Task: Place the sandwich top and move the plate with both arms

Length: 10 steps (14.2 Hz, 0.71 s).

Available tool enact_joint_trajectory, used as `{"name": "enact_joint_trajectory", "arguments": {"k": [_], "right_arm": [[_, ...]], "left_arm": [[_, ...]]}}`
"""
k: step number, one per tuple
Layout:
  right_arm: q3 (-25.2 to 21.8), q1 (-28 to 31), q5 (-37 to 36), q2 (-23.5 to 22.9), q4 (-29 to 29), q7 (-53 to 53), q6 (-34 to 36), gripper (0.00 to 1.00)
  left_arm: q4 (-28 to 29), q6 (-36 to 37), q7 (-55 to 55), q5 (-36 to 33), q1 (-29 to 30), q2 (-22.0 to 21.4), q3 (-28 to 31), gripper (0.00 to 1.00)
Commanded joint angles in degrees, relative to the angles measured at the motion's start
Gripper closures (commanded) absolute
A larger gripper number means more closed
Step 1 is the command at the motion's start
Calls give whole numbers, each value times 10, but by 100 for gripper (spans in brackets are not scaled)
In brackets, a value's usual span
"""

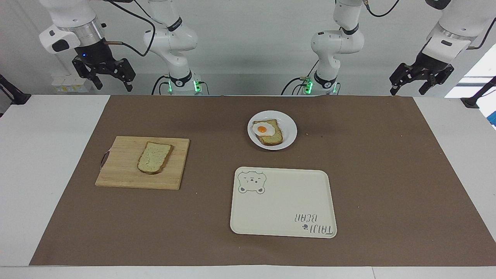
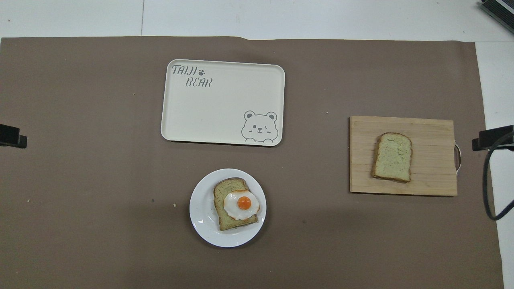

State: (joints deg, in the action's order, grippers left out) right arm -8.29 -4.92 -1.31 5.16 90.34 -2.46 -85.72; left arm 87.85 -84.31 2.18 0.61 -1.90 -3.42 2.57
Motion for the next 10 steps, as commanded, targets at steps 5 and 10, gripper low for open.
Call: {"name": "enact_joint_trajectory", "arguments": {"k": [5,10], "right_arm": [[2,3,-7,-3,-8,-4,2,0],[-2,5,-7,-2,-3,-3,-13,0]], "left_arm": [[-8,20,-5,-6,-5,-2,-1,0],[-8,16,-5,-6,-5,-1,-1,0]]}}
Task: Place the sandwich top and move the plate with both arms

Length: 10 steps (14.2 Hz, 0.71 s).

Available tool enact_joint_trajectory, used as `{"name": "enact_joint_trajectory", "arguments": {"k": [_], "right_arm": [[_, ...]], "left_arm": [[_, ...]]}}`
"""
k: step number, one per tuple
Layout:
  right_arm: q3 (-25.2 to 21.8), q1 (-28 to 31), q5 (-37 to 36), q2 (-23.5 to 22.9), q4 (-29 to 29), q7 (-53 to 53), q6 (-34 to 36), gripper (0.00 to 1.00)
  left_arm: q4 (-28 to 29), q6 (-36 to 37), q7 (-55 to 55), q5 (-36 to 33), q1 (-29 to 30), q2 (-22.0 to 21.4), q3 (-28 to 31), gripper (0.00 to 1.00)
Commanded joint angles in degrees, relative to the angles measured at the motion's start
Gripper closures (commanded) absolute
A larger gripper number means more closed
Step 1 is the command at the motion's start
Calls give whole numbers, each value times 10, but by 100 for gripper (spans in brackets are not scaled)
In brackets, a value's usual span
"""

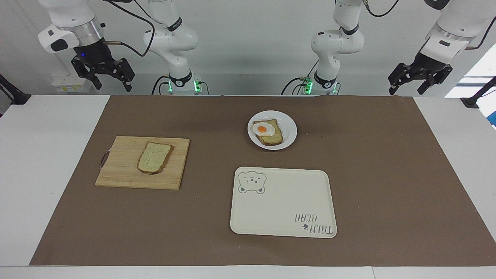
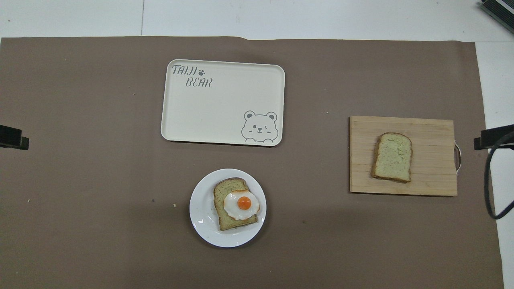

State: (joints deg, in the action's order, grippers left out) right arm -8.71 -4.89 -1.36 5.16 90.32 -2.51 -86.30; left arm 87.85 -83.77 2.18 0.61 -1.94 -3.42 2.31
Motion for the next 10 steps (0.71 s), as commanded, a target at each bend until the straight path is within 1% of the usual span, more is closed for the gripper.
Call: {"name": "enact_joint_trajectory", "arguments": {"k": [1,10], "right_arm": [[1,4,-7,-2,-2,-1,-6,0],[0,6,-15,0,-1,-1,-1,0]], "left_arm": [[-8,12,-5,-6,-3,-1,1,0],[-8,13,-6,-6,2,-1,1,0]]}}
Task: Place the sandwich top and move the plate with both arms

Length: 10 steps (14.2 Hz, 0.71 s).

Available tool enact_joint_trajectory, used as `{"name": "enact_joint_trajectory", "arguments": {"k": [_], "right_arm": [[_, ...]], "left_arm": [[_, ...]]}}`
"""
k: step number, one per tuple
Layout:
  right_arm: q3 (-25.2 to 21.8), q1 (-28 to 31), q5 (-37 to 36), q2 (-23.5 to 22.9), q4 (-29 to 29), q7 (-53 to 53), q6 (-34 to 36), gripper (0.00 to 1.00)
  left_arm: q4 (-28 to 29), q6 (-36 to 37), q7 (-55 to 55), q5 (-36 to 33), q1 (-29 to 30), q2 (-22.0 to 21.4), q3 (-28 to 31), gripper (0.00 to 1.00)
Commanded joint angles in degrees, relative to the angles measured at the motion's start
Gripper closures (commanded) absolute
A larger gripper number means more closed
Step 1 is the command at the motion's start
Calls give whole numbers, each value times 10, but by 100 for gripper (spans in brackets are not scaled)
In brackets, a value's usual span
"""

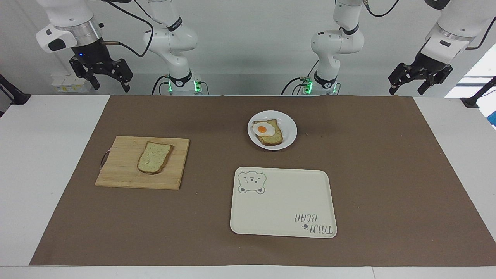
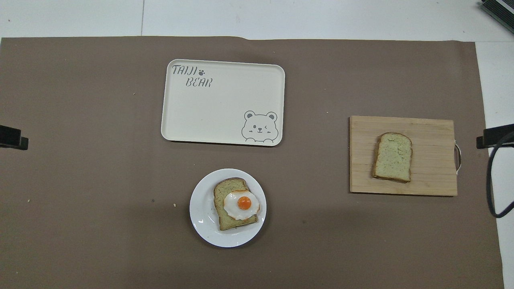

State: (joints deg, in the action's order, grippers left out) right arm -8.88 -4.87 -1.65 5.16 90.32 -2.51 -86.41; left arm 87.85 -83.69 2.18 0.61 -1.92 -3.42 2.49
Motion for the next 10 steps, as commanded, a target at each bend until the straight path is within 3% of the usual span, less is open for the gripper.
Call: {"name": "enact_joint_trajectory", "arguments": {"k": [1,10], "right_arm": [[2,7,-13,0,-1,-1,0,0],[2,16,-13,3,6,-1,1,0]], "left_arm": [[-8,13,-6,-6,2,-2,0,0],[-8,13,-6,-6,2,-1,0,0]]}}
